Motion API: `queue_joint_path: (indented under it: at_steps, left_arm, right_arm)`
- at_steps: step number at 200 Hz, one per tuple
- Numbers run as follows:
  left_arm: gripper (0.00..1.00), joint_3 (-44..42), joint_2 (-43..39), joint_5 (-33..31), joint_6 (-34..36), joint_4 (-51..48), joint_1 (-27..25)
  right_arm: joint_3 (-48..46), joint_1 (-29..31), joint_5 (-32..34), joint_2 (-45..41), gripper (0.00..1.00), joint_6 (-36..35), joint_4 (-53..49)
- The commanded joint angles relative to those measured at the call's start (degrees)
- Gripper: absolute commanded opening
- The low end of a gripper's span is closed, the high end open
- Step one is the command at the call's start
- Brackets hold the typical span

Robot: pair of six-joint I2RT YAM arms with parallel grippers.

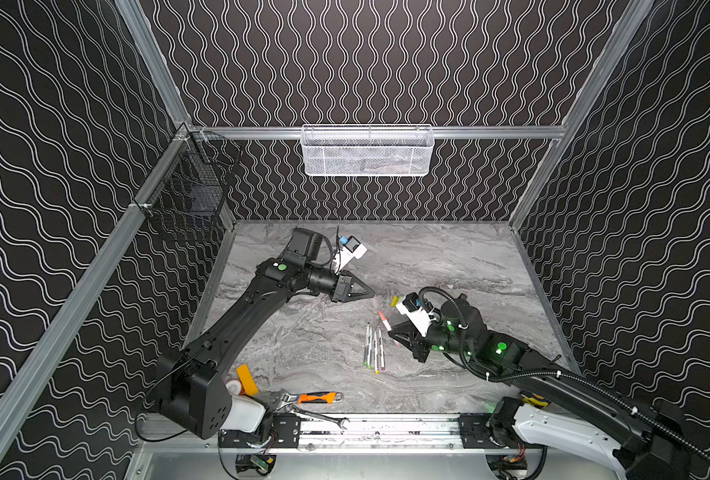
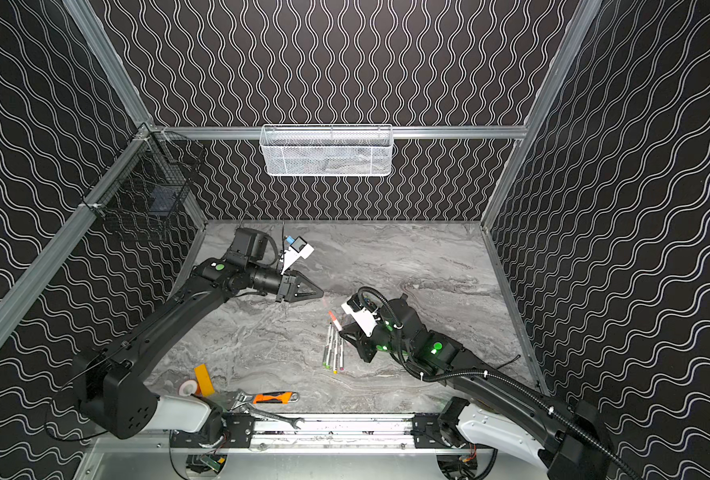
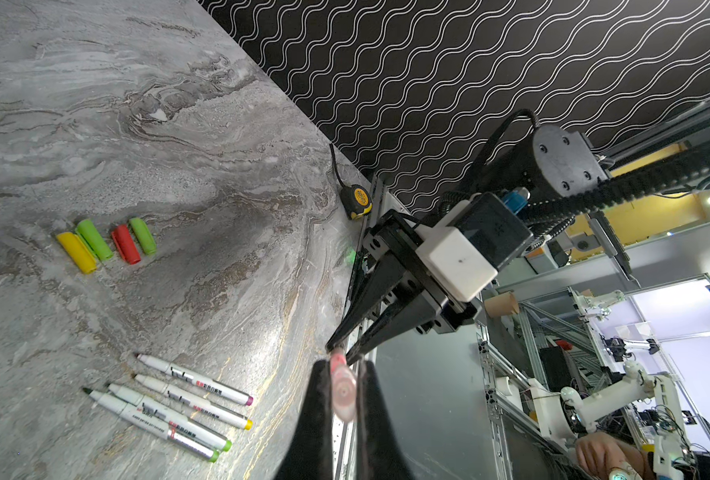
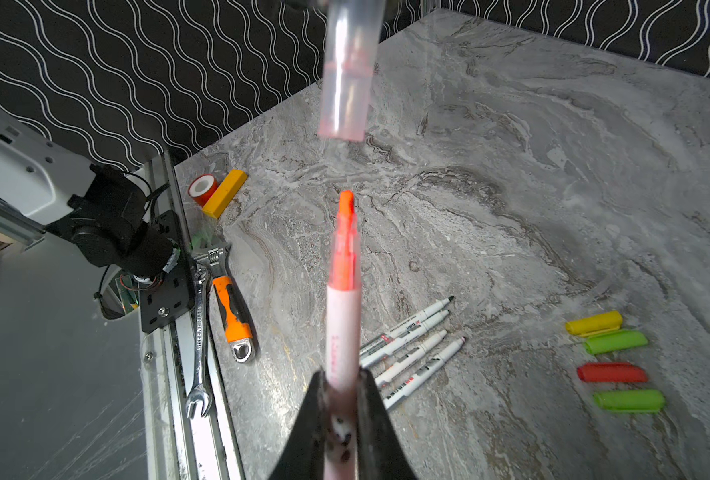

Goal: Insert the pens into the pen caps

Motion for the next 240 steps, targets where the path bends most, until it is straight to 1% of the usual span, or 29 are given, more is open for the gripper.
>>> queue_joint_path:
  at_steps: [1,55,119,154,204,240]
  left_arm:
    - [0.00,0.57,0.61,0.49,1.59,0.16,-0.26]
    - [0.00,0.58,0.80,0.39,1.63,0.05,-0.28]
    - [0.00,0.24,1.12,0.36,1.62,0.28,-0.38]
    - [0.00,0.07,1.33,-0.06,1.90,0.05,-0.54]
    - [0.00,0.32,1.59,1.80,2.37,-0.22,-1.32]
    - [0.00,0.37,1.68,1.83,2.91,-0.80,-2.12]
  right_arm:
    - [0.01,-0.23,-0.05,-0.05,0.14,-0.73,3.06]
    - [0.32,-0.22,-1.58,1.03,0.14,-0.42,4.35]
    - [0.38,-0.22,-1.89,1.36,0.14,-0.05,5.81]
    - [0.52,-0.26,-1.18,1.09,0.14,-0.07,6.21]
    - [0.37,-0.23,0.67,0.68,0.14,-0.14,7.20]
    - [0.61,-0.22,1.55,1.42,0.14,-0.25,9.11]
